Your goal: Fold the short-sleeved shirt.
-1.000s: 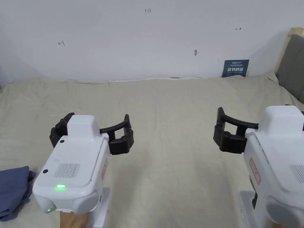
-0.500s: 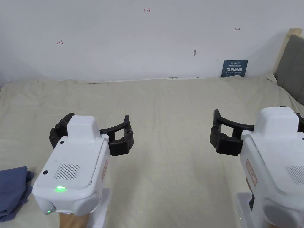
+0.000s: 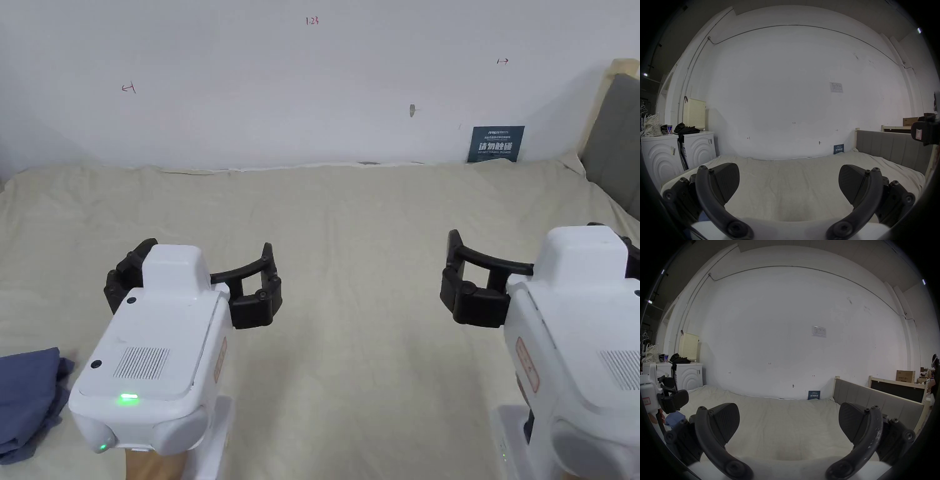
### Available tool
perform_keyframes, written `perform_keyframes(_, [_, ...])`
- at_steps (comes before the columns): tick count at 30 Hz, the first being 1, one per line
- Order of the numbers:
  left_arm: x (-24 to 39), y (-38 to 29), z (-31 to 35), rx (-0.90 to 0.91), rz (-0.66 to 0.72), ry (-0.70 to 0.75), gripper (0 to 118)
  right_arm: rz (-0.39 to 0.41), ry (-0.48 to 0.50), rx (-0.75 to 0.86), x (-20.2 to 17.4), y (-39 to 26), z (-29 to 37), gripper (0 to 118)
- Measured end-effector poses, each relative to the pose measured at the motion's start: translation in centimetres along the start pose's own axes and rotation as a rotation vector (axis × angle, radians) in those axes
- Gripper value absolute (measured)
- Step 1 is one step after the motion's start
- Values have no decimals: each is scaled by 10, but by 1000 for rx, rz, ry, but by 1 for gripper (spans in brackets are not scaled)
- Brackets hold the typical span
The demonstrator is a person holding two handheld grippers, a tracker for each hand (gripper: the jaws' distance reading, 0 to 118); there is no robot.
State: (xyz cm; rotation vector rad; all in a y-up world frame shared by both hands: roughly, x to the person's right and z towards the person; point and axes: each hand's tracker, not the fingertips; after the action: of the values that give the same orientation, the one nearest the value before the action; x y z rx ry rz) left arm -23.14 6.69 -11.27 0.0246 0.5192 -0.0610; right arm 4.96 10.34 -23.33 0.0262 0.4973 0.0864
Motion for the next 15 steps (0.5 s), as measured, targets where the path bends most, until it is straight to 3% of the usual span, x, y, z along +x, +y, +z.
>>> perform_keyframes(15, [-1,1,3,-2,-4,-3,118,12,-5,1,-2,1,2,118])
